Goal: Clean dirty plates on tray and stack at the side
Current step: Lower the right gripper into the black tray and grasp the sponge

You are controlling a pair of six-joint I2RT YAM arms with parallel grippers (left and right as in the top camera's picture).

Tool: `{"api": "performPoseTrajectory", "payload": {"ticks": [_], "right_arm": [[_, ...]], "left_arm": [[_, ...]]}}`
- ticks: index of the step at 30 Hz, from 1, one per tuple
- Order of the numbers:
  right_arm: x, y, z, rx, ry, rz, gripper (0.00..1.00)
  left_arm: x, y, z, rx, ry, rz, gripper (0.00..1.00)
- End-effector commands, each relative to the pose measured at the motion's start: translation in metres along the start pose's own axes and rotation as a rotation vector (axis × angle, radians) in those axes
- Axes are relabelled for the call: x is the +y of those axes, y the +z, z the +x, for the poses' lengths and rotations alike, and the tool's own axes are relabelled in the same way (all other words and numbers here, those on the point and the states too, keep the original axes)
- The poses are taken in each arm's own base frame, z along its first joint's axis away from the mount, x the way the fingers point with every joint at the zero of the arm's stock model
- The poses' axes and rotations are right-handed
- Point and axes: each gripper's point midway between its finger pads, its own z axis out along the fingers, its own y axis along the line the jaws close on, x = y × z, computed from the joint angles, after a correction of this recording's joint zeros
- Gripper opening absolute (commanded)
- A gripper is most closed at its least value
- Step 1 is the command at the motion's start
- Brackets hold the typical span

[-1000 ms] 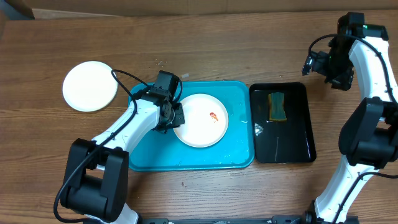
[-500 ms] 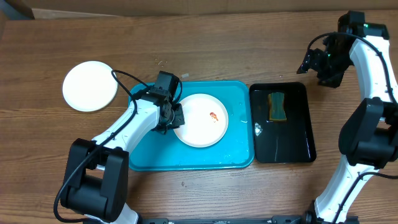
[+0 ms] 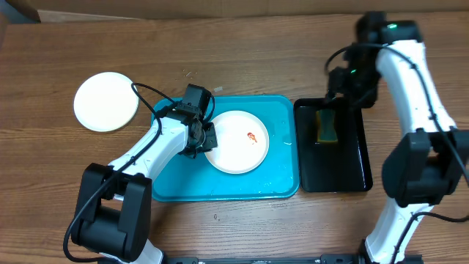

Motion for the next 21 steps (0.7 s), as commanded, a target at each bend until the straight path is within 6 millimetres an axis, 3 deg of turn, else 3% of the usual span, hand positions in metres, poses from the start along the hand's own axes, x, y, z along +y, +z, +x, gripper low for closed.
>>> {"api": "performPoseTrajectory", "payload": {"ticks": [1,10,12,14,21], "right_arm": [[-0.014,0.021,0.006,-0.02,0.021,0.171,0.66],[-0.023,0.086,-0.003,-0.096,-0.014,0.226,0.63],[-0.023,0.093,-0.005,-0.111,-0.015,0.22,0.58],[-0.023,0.097,-0.006,-0.119,-0.015,0.218,0.45],[-0.026,0.107,-0.002,-0.115,-0.015,0.22,0.26]], "left_arm": [[0.002,0.005,0.005,0.015,0.015,-0.018,0.23],[0.002,0.005,0.005,0.015,0.014,-0.017,0.23],[0.002,0.005,0.005,0.014,0.014,-0.017,0.23],[0.002,0.005,0.005,0.013,0.014,-0.017,0.23],[0.002,0.005,0.005,0.015,0.014,-0.017,0.23]]}}
